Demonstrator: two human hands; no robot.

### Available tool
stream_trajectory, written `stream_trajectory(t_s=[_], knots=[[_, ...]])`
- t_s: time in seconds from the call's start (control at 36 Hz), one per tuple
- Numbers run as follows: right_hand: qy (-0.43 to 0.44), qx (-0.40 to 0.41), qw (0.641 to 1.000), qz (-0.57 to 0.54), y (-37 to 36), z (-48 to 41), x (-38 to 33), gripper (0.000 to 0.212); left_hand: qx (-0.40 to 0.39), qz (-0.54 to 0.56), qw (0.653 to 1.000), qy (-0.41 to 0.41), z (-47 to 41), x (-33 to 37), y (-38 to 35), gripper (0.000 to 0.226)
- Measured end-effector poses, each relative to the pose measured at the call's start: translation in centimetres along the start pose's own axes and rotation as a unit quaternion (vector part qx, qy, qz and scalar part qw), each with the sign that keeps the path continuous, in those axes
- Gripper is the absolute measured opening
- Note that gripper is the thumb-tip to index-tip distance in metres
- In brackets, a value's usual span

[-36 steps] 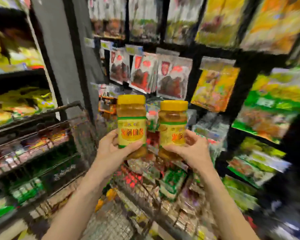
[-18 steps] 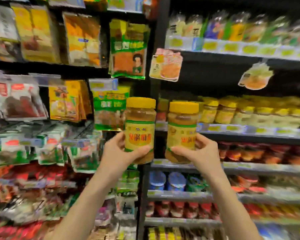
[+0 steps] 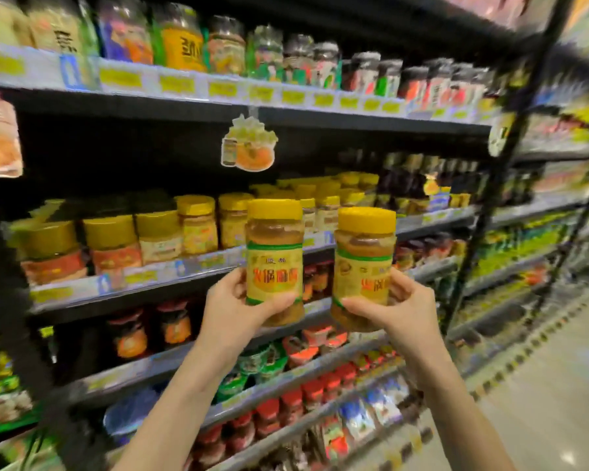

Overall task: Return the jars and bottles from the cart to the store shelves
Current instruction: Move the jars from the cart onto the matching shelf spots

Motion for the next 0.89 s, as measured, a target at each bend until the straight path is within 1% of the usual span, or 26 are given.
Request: stream_trajectory(t_s=[0.06,0.14,0.17,0.28,0.33,0.44,0.5,0.53,0.56,0.58,0.64,0.72,0.89], knots=[[-0.008,0.016,1.000,0.004,1.9,-0.8,1.3,0.041,-0.015,0.009,1.000,0.006,-1.3,-0.9,-2.3,0.043],[-0.018,0.042,0.999,0.011,4.3,-2.1,3.1,0.052,-0.044,0.020,0.999,0.014,-3.3,-2.3,-5.8,0.052],[-0.019,0.052,0.998,0.014,5.0,-2.6,3.5,0.055,-0.054,0.024,0.998,0.015,-4.1,-2.7,-7.0,0.053],[-0.020,0.078,0.996,0.027,7.7,-4.9,5.4,0.052,-0.094,0.026,0.995,0.014,-7.3,-4.8,-11.1,0.047],[-0.021,0.092,0.995,0.037,8.9,-6.4,6.4,0.055,-0.109,0.030,0.993,0.018,-9.2,-5.9,-13.2,0.046],[-0.029,0.121,0.991,0.050,11.1,-10.1,8.3,0.064,-0.136,0.043,0.989,0.034,-13.6,-8.0,-17.5,0.053],[-0.035,0.134,0.989,0.055,12.1,-12.2,9.3,0.066,-0.147,0.053,0.987,0.041,-15.8,-9.0,-19.5,0.060],[-0.037,0.139,0.988,0.057,12.6,-13.2,9.8,0.066,-0.152,0.056,0.986,0.042,-16.9,-9.4,-20.5,0.061],[-0.038,0.145,0.987,0.059,13.1,-14.2,10.3,0.066,-0.158,0.057,0.985,0.037,-18.0,-9.7,-21.4,0.057],[-0.039,0.150,0.986,0.062,13.5,-15.1,10.8,0.066,-0.164,0.055,0.984,0.030,-19.1,-9.9,-22.3,0.050],[-0.041,0.159,0.984,0.067,14.1,-16.8,11.6,0.063,-0.172,0.052,0.984,0.015,-21.1,-10.3,-24.1,0.046],[-0.042,0.170,0.982,0.072,14.9,-18.9,12.9,0.054,-0.172,0.051,0.984,0.010,-23.9,-11.4,-26.3,0.046],[-0.044,0.173,0.981,0.074,16.1,-22.7,15.6,0.052,-0.162,0.037,0.986,0.011,-28.3,-13.7,-29.8,0.048]])
Point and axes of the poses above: each hand's wrist, its own z-axis away from the middle knuckle, its own y-axis out of the back of the hand, x = y × z, the point moved 9 cm from there along -z, towards the middle knuckle, and after that the axes turned 15 degrees about z, right-handed, at the moved point
